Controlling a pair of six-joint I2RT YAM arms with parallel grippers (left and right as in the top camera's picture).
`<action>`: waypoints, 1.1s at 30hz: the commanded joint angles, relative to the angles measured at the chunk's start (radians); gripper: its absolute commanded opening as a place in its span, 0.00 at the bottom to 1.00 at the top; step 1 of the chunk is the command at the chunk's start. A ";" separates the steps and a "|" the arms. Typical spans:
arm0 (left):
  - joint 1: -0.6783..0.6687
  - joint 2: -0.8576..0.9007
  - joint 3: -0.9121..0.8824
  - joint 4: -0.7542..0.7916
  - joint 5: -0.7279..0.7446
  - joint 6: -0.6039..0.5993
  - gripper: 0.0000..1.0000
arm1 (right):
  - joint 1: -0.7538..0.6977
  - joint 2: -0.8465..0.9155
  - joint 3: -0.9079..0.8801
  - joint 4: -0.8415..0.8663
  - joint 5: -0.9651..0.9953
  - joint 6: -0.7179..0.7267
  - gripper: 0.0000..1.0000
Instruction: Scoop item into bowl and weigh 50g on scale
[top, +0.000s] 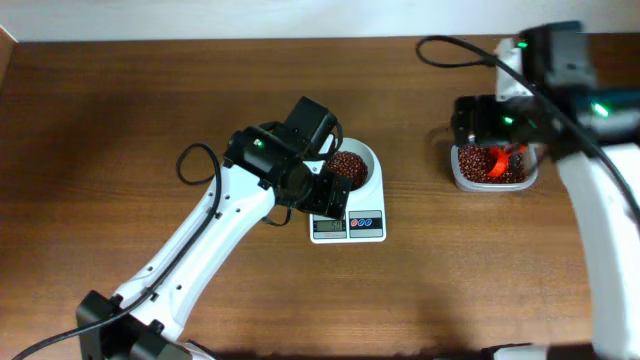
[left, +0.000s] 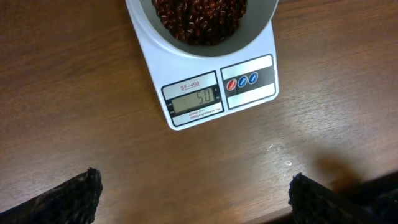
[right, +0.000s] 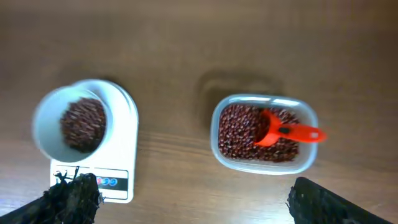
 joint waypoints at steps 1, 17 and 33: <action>-0.004 -0.007 0.007 -0.002 -0.004 -0.010 0.99 | 0.003 -0.191 0.004 0.001 -0.002 0.007 0.99; -0.004 -0.007 0.007 -0.002 -0.005 -0.010 0.99 | 0.003 -0.736 -0.499 -0.007 -0.002 0.007 0.99; -0.004 -0.007 0.007 -0.002 -0.005 -0.010 0.99 | -0.147 -1.296 -1.545 1.188 -0.002 0.007 0.99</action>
